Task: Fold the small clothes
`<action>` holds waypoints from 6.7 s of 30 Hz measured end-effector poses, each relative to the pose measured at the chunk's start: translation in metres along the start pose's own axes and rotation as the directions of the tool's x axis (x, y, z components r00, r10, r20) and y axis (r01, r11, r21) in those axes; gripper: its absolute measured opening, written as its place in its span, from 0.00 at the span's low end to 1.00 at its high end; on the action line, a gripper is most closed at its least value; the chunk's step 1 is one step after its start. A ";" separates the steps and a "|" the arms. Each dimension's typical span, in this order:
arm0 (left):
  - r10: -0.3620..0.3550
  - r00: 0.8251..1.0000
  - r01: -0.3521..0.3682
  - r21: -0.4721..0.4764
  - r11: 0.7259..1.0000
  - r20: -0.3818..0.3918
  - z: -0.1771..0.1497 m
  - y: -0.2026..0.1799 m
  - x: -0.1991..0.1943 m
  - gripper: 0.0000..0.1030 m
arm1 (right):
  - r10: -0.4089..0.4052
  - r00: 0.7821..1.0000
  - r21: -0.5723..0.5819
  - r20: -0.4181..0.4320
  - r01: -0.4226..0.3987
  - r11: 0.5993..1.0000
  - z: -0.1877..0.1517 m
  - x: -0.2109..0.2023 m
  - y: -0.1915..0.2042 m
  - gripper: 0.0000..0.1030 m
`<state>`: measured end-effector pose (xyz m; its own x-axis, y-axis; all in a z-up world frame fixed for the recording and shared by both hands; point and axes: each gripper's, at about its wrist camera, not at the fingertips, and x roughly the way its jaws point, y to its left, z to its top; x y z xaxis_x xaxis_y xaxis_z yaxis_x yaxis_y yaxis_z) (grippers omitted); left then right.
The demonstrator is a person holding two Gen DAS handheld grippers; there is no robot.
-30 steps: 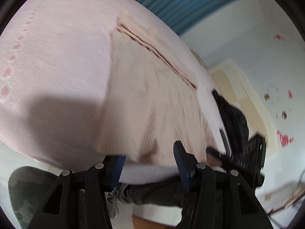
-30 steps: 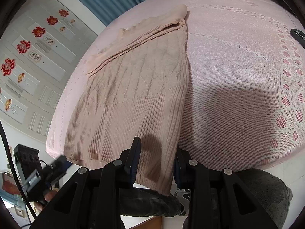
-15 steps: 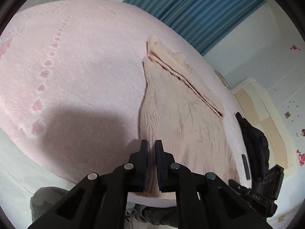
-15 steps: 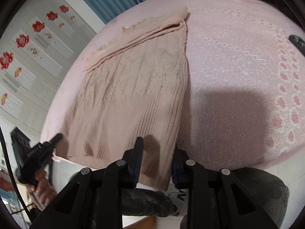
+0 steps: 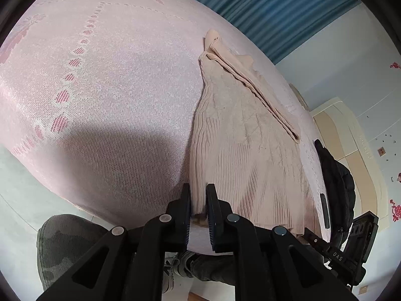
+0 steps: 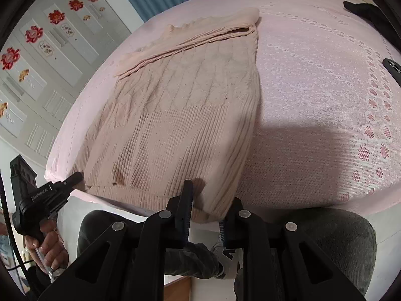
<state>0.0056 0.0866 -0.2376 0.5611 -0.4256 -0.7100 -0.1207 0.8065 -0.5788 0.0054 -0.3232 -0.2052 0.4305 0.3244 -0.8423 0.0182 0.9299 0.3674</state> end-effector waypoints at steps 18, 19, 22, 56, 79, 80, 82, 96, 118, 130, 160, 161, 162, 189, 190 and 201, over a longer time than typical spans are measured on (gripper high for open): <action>0.004 0.981 -0.027 0.113 0.993 0.194 0.079 -0.072 -0.045 0.06 | 0.084 0.981 0.010 0.177 -0.087 0.996 0.052 -0.061 0.017 0.04; 0.015 0.977 -0.044 0.131 0.990 0.210 0.087 -0.082 -0.045 0.06 | 0.086 0.978 0.016 0.190 -0.090 0.996 0.059 -0.065 0.018 0.04; 0.032 0.972 -0.072 0.164 0.984 0.233 0.109 -0.103 -0.043 0.06 | 0.090 0.968 0.038 0.235 -0.102 0.994 0.087 -0.076 0.023 0.04; 0.024 0.981 -0.058 0.172 0.983 0.195 0.305 -0.142 0.173 0.12 | 0.098 0.947 0.285 0.305 -0.189 0.940 0.347 0.102 -0.042 0.09; 0.162 0.972 -0.201 0.237 0.950 0.172 0.175 -0.121 0.107 0.61 | -0.057 0.962 -0.012 0.268 0.063 0.998 0.200 0.068 -0.021 0.43; 0.182 0.966 -0.224 0.252 0.941 0.181 0.165 -0.126 0.099 0.61 | -0.066 0.961 -0.008 0.268 0.071 0.997 0.197 0.066 -0.020 0.43; 0.188 0.963 -0.237 0.276 0.931 0.193 0.153 -0.136 0.088 0.61 | -0.092 0.955 0.006 0.283 0.094 0.996 0.192 0.060 -0.018 0.43; 0.206 0.954 -0.269 0.318 0.909 0.219 0.116 -0.149 0.096 0.68 | -0.188 0.954 -0.001 0.233 0.193 0.981 0.181 0.069 -0.005 0.43; -0.019 0.999 0.013 0.120 0.993 0.042 0.140 -0.085 0.118 0.69 | -0.068 0.994 0.136 0.085 0.056 0.989 0.185 0.102 -0.025 0.44; -0.012 0.998 0.013 -0.019 1.000 0.059 0.159 -0.094 0.143 0.68 | 0.004 0.997 0.174 0.078 -0.018 0.985 0.172 0.093 -0.034 0.45; -0.008 0.992 0.014 -0.047 0.999 0.130 0.107 -0.078 0.088 0.09 | 0.033 0.967 0.270 0.253 -0.104 0.957 0.166 0.045 -0.067 0.08; -0.001 0.991 0.006 -0.036 0.999 0.134 0.102 -0.078 0.083 0.09 | 0.038 0.967 0.266 0.254 -0.107 0.958 0.159 0.040 -0.066 0.08; 0.006 0.990 -0.003 -0.025 1.000 0.138 0.095 -0.076 0.076 0.09 | 0.041 0.966 0.259 0.254 -0.109 0.960 0.150 0.035 -0.065 0.08; 0.100 0.985 -0.127 0.194 0.973 0.141 0.178 -0.122 0.093 0.54 | -0.250 0.946 0.207 0.208 0.207 0.956 0.220 0.040 -0.046 0.38; 0.108 0.986 -0.131 0.184 0.974 0.127 0.182 -0.120 0.103 0.53 | -0.267 0.945 0.200 0.189 0.229 0.953 0.222 0.049 -0.047 0.38; 0.068 0.992 -0.073 0.045 0.996 0.101 0.164 -0.086 0.119 0.07 | -0.252 0.957 0.114 0.141 0.237 0.965 0.212 0.084 -0.051 0.07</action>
<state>0.2167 0.0335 -0.2068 0.6317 -0.3257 -0.7034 -0.1243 0.8531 -0.5067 0.2318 -0.3804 -0.2114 0.5350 0.0519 -0.8432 0.2221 0.9544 0.1997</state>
